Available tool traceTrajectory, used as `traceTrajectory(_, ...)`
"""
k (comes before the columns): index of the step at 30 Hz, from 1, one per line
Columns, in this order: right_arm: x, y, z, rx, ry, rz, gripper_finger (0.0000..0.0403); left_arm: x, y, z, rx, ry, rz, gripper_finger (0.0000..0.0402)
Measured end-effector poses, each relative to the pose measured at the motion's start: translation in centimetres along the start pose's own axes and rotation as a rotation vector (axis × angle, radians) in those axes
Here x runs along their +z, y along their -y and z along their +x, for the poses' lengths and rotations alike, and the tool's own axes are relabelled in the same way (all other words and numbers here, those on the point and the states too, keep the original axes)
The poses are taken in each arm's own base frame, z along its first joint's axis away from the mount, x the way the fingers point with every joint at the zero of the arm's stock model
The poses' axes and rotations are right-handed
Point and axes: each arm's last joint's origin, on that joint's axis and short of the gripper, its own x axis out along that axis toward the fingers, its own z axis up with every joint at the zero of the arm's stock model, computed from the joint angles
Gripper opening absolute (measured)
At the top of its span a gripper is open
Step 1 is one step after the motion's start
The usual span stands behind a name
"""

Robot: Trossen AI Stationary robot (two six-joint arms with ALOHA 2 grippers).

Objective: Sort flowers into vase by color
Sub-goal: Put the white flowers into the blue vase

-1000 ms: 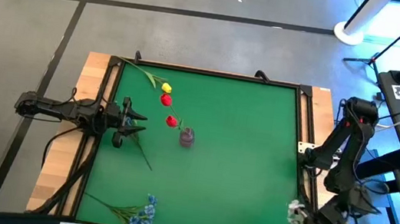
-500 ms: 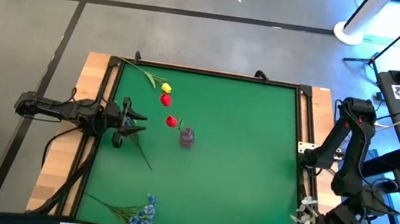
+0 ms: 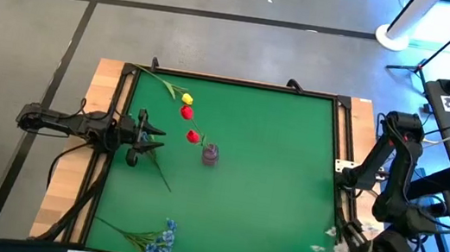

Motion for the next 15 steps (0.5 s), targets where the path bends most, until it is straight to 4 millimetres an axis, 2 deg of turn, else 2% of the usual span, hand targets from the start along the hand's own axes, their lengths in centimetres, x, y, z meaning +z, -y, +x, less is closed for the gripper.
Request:
traceTrajectory(4, 0.7, 0.6, 0.3, -0.050, 0.052, -0.008, 0.0014, 0.0, 0.0, 0.0, 0.000, 0.000, 0.000, 0.0167)
traceTrajectory(11, 1.5, 3.1, 1.6, -0.267, 0.098, 0.010, 0.0011, 0.0, 0.0, 0.0, 0.000, 0.000, 0.000, 0.0167)
traceTrajectory(13, 1.9, 3.3, 1.4, -0.266, 0.097, 0.009, 0.0014, 0.0, 0.0, 0.0, 0.000, 0.000, 0.000, 0.0167)
traceTrajectory(15, 2.5, 3.3, 0.9, -0.195, 0.087, -0.014, 0.0012, 0.0, 0.0, 0.0, 0.000, 0.000, 0.000, 0.0167)
